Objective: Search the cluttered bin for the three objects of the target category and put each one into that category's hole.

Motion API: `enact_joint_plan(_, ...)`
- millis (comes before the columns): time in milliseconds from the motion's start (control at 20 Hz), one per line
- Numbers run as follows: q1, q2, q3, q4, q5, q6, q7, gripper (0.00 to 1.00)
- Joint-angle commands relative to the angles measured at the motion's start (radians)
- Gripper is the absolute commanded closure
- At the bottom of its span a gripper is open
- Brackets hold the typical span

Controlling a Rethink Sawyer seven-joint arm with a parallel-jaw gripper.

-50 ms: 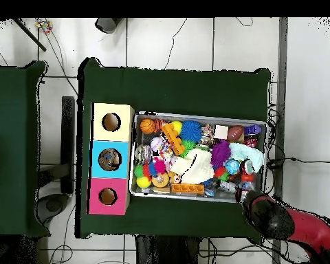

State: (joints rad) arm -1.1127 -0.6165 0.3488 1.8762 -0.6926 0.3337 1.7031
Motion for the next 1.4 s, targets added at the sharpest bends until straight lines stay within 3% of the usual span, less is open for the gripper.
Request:
enact_joint_plan(50, 0.012, 0.023, 0.015, -0.075, 0.018, 0.054, 0.011, 1.00)
enact_joint_plan(600, 0.014, 0.054, 0.027, -0.092, 0.010, 0.034, 0.007, 1.00)
enact_joint_plan(1000, -0.002, 0.036, 0.039, -0.085, 0.013, 0.059, -0.024, 1.00)
enact_joint_plan(1050, 0.003, 0.032, 0.032, -0.085, 0.011, 0.061, -0.021, 0.00)
enact_joint_plan(1400, -0.005, 0.052, 0.034, -0.089, 0.005, 0.053, -0.025, 0.00)
